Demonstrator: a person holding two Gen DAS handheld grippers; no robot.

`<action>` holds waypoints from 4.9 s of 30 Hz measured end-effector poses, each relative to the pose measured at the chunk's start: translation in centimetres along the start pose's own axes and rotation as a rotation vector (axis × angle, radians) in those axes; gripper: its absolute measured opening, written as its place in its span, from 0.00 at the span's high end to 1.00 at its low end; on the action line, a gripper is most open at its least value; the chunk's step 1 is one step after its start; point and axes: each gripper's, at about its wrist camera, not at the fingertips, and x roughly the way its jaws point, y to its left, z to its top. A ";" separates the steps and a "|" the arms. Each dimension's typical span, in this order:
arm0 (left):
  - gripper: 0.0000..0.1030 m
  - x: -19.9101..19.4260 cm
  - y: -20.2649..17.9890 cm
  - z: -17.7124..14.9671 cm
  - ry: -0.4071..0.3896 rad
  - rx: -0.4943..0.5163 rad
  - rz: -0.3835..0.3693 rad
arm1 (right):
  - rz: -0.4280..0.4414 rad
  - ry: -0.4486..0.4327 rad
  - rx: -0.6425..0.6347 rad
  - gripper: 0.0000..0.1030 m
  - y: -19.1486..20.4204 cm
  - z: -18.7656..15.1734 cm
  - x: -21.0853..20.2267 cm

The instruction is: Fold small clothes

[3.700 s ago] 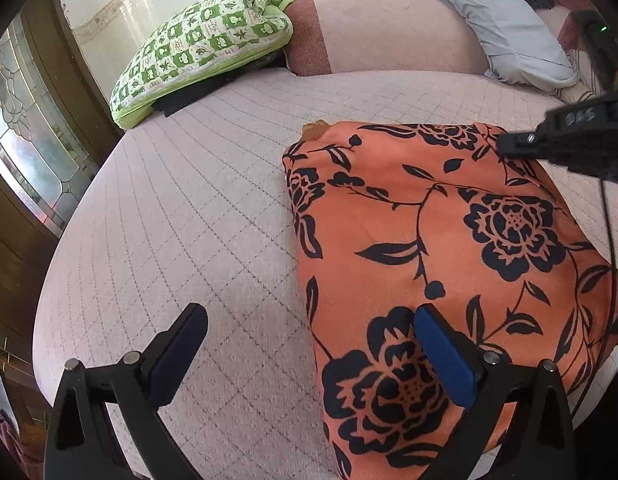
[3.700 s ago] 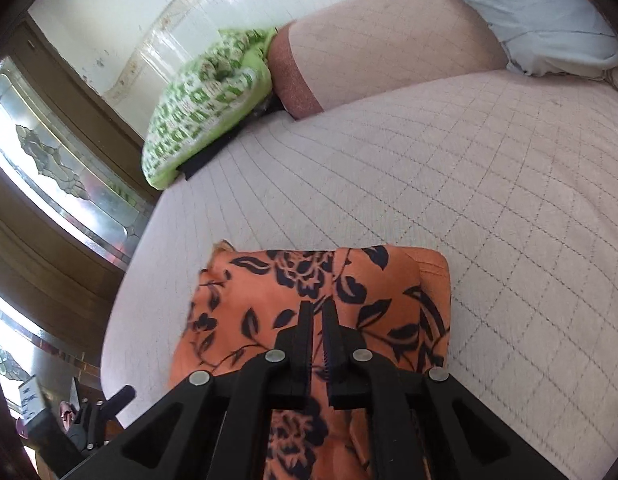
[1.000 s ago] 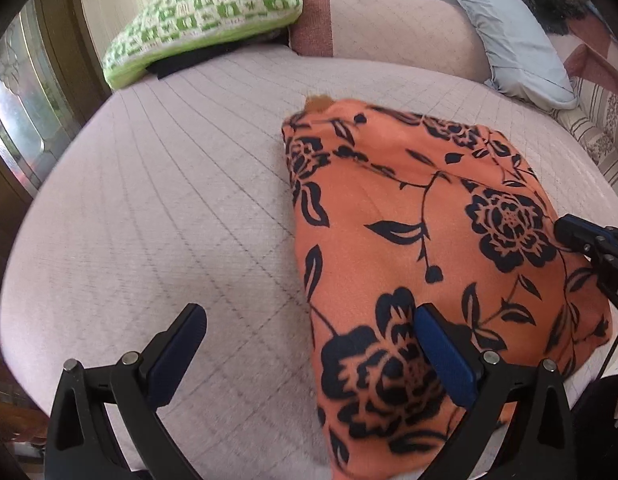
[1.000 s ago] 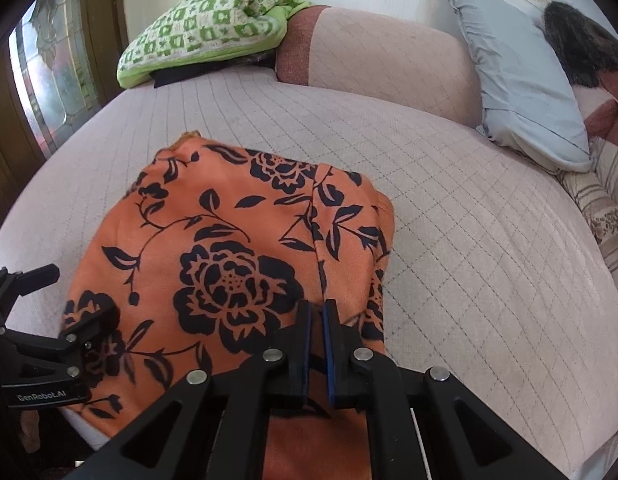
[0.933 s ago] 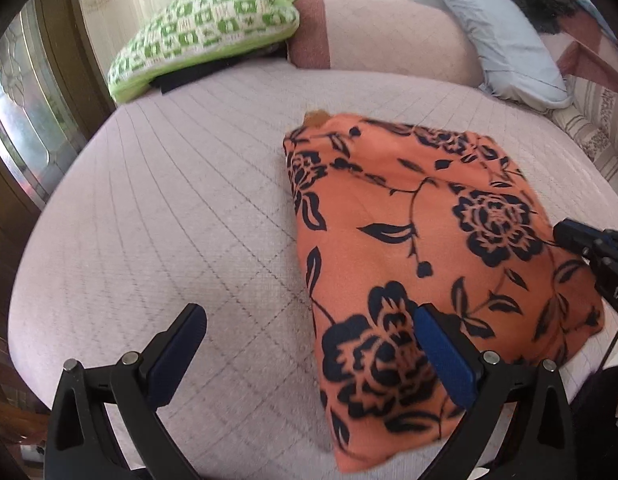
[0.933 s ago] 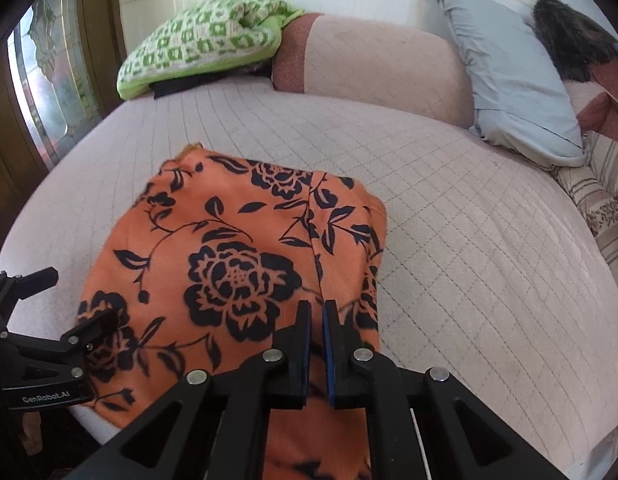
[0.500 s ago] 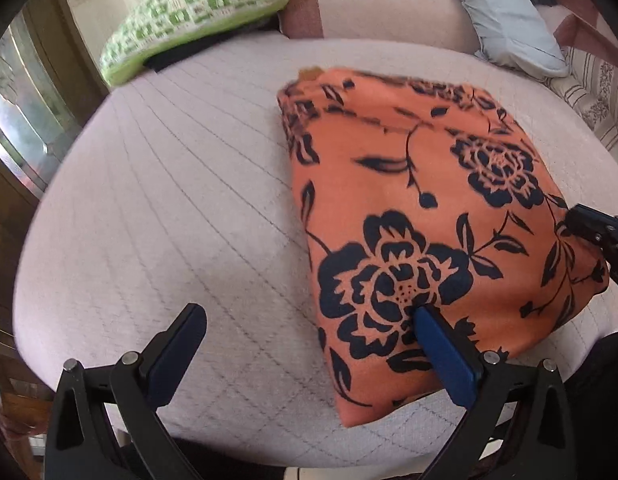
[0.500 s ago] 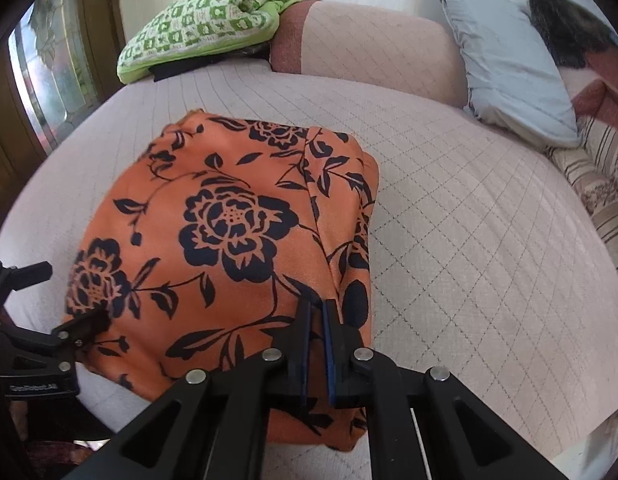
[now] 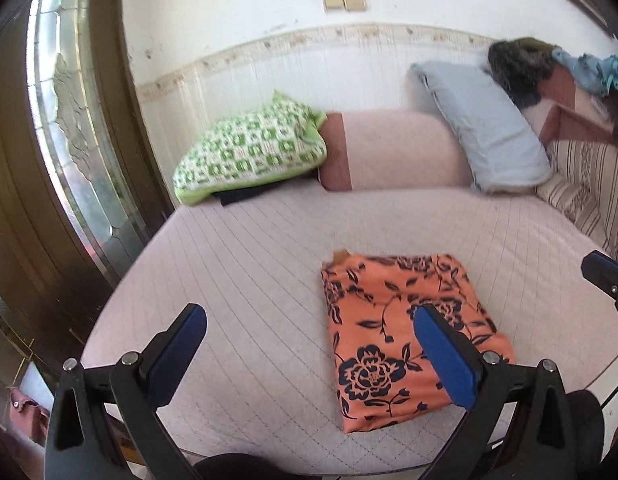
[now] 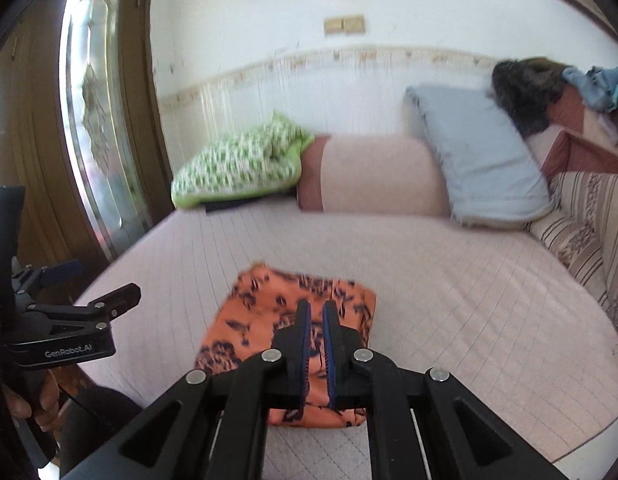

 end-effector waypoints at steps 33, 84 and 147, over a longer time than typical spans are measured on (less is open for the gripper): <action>0.00 -4.8 5.6 2.6 -0.073 -0.082 0.104 | 0.051 0.124 -0.039 0.93 5.4 1.2 -0.3; 0.00 -5.0 4.1 3.2 -0.026 -0.057 0.060 | 0.036 0.128 -0.033 0.93 4.4 2.1 0.5; 0.00 4.8 2.2 2.6 0.024 -0.128 -0.024 | 0.017 0.003 0.056 0.93 1.5 -1.2 4.6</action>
